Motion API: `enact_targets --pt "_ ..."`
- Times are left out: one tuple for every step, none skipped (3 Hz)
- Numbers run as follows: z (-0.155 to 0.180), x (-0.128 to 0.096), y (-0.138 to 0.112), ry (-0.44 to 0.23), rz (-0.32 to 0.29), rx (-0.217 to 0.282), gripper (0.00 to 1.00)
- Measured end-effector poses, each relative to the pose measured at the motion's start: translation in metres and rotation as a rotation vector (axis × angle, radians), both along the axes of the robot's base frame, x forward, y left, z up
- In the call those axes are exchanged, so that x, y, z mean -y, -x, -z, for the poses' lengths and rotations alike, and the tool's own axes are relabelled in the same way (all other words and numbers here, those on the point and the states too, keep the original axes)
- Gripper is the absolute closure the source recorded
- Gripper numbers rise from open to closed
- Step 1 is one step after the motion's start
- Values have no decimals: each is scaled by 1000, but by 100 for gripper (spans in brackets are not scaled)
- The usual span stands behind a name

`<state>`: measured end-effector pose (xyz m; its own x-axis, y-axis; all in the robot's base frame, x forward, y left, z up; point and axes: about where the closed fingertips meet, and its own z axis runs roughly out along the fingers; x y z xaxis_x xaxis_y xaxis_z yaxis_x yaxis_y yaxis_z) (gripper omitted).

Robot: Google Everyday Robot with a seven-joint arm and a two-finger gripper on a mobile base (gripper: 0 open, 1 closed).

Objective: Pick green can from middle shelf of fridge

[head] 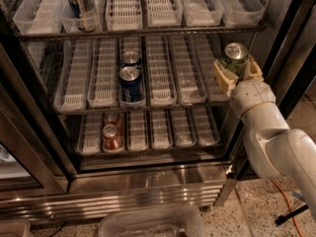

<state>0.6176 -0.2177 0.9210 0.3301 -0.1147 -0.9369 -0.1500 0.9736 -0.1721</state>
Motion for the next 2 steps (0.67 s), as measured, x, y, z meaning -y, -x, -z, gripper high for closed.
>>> enact_targets --pt "10 -16 15 35 -114 -48 100" --pt "19 -28 30 78 -219 -99 100"
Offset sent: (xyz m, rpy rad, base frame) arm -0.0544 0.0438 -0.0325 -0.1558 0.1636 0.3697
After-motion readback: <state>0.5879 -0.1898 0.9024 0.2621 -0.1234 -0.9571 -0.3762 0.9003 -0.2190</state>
